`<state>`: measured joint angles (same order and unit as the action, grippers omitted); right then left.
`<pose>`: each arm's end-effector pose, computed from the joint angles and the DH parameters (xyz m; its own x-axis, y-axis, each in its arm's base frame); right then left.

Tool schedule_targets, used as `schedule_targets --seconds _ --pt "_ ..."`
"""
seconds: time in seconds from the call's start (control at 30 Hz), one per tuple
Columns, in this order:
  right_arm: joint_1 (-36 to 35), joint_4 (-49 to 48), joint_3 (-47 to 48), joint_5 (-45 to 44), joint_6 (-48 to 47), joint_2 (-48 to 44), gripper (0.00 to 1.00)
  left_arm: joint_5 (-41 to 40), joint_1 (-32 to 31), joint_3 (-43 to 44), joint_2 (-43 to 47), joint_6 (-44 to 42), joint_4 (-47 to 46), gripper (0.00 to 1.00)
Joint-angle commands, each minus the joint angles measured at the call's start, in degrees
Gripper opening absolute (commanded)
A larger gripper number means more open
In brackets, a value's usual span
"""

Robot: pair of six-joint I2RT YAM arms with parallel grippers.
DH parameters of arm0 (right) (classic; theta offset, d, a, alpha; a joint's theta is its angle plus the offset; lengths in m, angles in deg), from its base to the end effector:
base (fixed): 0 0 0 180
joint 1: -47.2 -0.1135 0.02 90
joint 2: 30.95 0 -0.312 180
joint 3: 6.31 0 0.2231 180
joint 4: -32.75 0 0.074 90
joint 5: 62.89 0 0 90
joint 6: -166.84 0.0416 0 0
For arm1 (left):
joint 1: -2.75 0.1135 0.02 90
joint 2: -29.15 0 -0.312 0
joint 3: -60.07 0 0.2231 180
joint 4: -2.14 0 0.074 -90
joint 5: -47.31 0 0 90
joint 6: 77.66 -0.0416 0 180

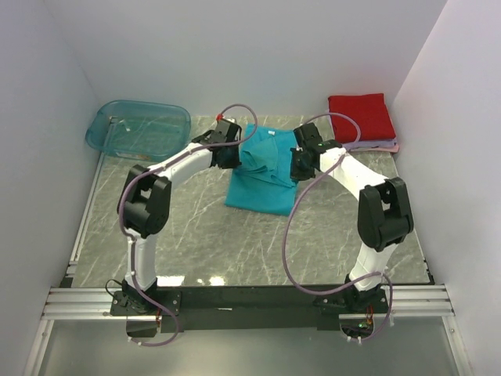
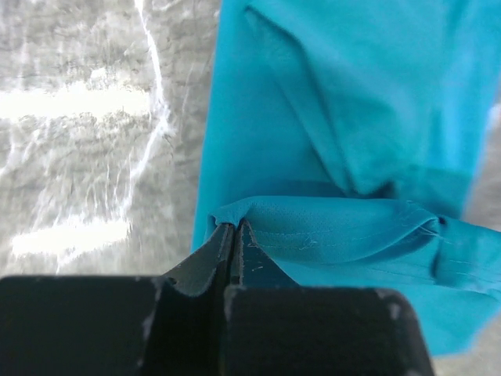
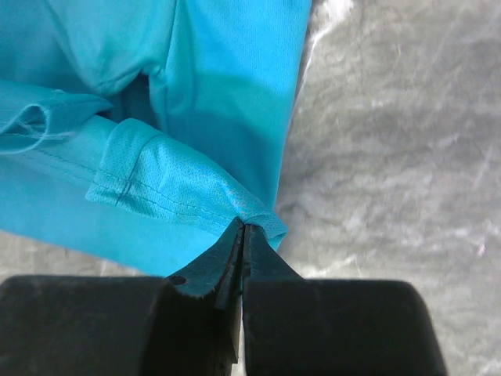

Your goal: Fold and stack the t-shirts

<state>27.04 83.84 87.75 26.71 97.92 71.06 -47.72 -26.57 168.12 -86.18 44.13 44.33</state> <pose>0.3431 0.1256 0.2887 -0.8739 0.0623 -0.4822 -0.0289 0.9833 0.1794 0.3940 -0.2171 0.2795 -0.7941 -0.1559 -0.5875 0.0233 0.9580 -0.2857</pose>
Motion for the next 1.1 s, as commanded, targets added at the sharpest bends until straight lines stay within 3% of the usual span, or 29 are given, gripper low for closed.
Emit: schedule_targets --seconds 0.0,0.2,0.3,0.4,0.43,0.5,0.57,0.63,0.8,0.9,0.93,1.07 --pt "0.56 -5.5 1.26 -0.47 -1.57 2.22 0.0 -1.64 0.49 2.21 -2.96 -1.91 -3.73 0.02" --pt "1.0 -9.28 0.56 -1.09 -2.1 5.38 0.01 -4.19 0.49 1.07 -4.12 -1.91 -6.46 0.1" --pt "1.0 -9.73 0.73 -1.27 -2.18 6.0 0.12 -4.98 0.49 0.28 -3.59 -1.73 -7.51 0.2" --pt "1.0 -9.12 1.35 -1.97 -2.45 5.3 0.28 -5.24 0.49 -0.24 -2.37 -1.56 -7.69 0.39" --pt "1.0 -8.94 1.18 -2.93 -2.19 3.64 0.33 -5.42 0.49 -0.42 -1.84 -1.21 -7.52 0.49" --pt "0.74 -9.38 0.04 -3.55 -2.1 1.09 0.37 -6.12 0.49 -1.56 0.53 -0.59 -6.99 0.61" --pt "0.48 -10.17 -1.19 -3.29 -2.45 -3.39 0.4 -6.56 0.49 -3.49 2.82 2.21 -6.2 0.8" --pt "-0.05 -10.78 -2.6 -2.41 -3.15 -7.16 0.4 -5.95 0.41 -5.33 6.86 6.33 -5.24 0.88" --pt "-2.86 -14.82 -7.87 4.33 -3.94 -11.4 0.33 -8.31 -2.66 -13.94 15.81 16.88 -3.83 0.85" --pt "-5.49 -16.93 -9.8 5.94 -3.85 -10.7 0.24 -10.34 -5.65 -18.78 18.9 19.18 -6.01 0.74" --pt "-6.11 -17.46 -10.07 6.2 -3.85 -9.65 0.21 -9.82 -6.27 -19.92 19.26 19.27 -7.24 0.66" --pt "-8.4 -20.28 -10.43 7.78 -3.94 -5.52 0.19 -8.23 -8.12 -20.38 16.64 19.54 -8.93 0.46"
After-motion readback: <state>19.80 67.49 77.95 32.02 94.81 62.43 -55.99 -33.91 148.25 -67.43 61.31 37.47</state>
